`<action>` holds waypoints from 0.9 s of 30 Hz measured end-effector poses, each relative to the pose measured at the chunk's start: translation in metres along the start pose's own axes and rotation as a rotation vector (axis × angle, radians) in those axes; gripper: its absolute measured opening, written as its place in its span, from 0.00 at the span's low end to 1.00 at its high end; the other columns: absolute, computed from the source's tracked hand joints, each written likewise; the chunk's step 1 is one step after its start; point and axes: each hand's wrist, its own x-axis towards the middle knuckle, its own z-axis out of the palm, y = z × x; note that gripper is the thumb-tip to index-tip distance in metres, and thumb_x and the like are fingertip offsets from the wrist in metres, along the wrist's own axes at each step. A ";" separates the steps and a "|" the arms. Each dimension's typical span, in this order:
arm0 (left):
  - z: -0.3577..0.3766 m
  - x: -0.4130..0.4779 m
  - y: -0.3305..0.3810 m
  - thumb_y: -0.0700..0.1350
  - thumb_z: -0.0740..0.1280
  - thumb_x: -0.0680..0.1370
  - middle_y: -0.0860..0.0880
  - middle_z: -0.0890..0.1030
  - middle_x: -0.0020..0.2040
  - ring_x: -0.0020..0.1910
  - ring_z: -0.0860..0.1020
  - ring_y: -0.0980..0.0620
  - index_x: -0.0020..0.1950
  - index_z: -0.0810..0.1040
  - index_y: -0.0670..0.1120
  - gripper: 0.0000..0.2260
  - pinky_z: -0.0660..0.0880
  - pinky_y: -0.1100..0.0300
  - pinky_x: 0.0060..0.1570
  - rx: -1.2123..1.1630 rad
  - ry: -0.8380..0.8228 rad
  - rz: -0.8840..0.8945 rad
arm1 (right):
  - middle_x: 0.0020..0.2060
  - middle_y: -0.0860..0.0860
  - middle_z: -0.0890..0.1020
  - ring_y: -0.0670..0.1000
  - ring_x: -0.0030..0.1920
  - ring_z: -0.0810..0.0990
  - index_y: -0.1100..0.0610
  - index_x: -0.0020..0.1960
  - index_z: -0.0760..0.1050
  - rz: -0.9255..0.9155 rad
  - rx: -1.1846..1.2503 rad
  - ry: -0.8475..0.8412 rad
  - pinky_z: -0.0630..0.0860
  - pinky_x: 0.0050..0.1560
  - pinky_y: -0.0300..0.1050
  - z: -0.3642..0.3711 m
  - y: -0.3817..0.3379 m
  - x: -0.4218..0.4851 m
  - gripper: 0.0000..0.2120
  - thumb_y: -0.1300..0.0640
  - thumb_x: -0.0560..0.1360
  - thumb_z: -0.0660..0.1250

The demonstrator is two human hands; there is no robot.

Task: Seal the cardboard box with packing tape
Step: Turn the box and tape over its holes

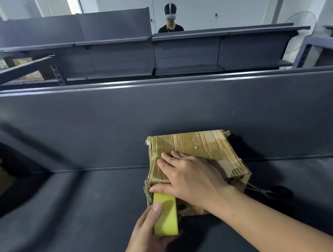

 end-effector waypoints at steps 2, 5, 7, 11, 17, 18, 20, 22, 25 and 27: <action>0.006 0.007 0.007 0.54 0.87 0.53 0.33 0.81 0.63 0.65 0.78 0.29 0.67 0.80 0.40 0.44 0.74 0.32 0.61 -0.043 -0.026 0.020 | 0.63 0.58 0.82 0.60 0.62 0.82 0.59 0.63 0.80 -0.002 0.120 -0.002 0.82 0.58 0.54 -0.006 0.000 -0.001 0.33 0.33 0.75 0.61; 0.012 0.012 0.013 0.50 0.81 0.56 0.36 0.84 0.52 0.46 0.83 0.36 0.61 0.81 0.39 0.35 0.79 0.46 0.41 -0.082 -0.050 0.022 | 0.71 0.51 0.76 0.48 0.72 0.72 0.54 0.70 0.76 0.050 0.481 0.027 0.70 0.72 0.45 -0.025 0.011 -0.014 0.30 0.35 0.77 0.64; 0.014 0.013 0.016 0.49 0.81 0.57 0.37 0.83 0.49 0.43 0.81 0.39 0.61 0.81 0.38 0.35 0.79 0.48 0.39 -0.097 -0.039 0.018 | 0.60 0.47 0.84 0.42 0.61 0.81 0.53 0.61 0.82 0.118 0.614 0.216 0.75 0.63 0.36 -0.040 0.030 -0.028 0.22 0.39 0.79 0.64; 0.015 0.012 0.018 0.48 0.79 0.62 0.38 0.83 0.48 0.44 0.82 0.39 0.66 0.78 0.37 0.34 0.80 0.47 0.41 -0.088 -0.020 0.001 | 0.31 0.48 0.81 0.52 0.32 0.79 0.55 0.38 0.80 0.514 0.319 0.554 0.73 0.38 0.46 -0.032 0.113 -0.092 0.09 0.54 0.77 0.72; 0.015 0.008 0.019 0.51 0.81 0.58 0.38 0.83 0.49 0.45 0.83 0.38 0.70 0.74 0.36 0.43 0.80 0.46 0.45 -0.094 -0.040 -0.030 | 0.51 0.45 0.83 0.48 0.48 0.81 0.42 0.52 0.79 0.929 0.175 -0.409 0.79 0.50 0.47 0.049 0.185 -0.181 0.10 0.44 0.72 0.73; 0.014 0.008 0.019 0.50 0.81 0.61 0.38 0.83 0.49 0.45 0.83 0.38 0.70 0.74 0.36 0.41 0.80 0.46 0.46 -0.093 -0.042 -0.029 | 0.58 0.46 0.81 0.47 0.53 0.79 0.45 0.61 0.78 0.927 0.189 -0.480 0.77 0.55 0.44 0.057 0.187 -0.187 0.19 0.43 0.72 0.73; 0.014 0.008 0.020 0.49 0.77 0.65 0.37 0.82 0.49 0.46 0.82 0.37 0.70 0.74 0.35 0.37 0.80 0.45 0.48 -0.091 -0.041 -0.025 | 0.66 0.47 0.75 0.46 0.58 0.75 0.51 0.71 0.73 0.945 0.236 -0.556 0.73 0.58 0.39 0.062 0.184 -0.190 0.30 0.44 0.72 0.73; 0.014 0.008 0.020 0.49 0.76 0.66 0.36 0.82 0.49 0.46 0.82 0.37 0.70 0.74 0.35 0.36 0.80 0.45 0.47 -0.090 -0.027 -0.033 | 0.67 0.48 0.74 0.47 0.61 0.76 0.53 0.73 0.71 0.937 0.241 -0.563 0.72 0.60 0.38 0.066 0.185 -0.192 0.33 0.45 0.72 0.74; 0.014 0.006 0.021 0.50 0.81 0.61 0.36 0.82 0.51 0.47 0.83 0.37 0.70 0.74 0.35 0.41 0.82 0.46 0.46 -0.097 -0.020 -0.039 | 0.62 0.46 0.77 0.47 0.60 0.78 0.51 0.68 0.75 0.904 0.195 -0.554 0.75 0.60 0.39 0.070 0.187 -0.190 0.29 0.44 0.70 0.75; 0.013 0.006 0.021 0.51 0.82 0.58 0.35 0.82 0.52 0.47 0.83 0.37 0.69 0.74 0.35 0.44 0.82 0.46 0.45 -0.105 -0.018 -0.041 | 0.51 0.43 0.81 0.44 0.52 0.81 0.48 0.56 0.79 0.863 0.160 -0.568 0.78 0.53 0.41 0.070 0.188 -0.188 0.20 0.41 0.68 0.75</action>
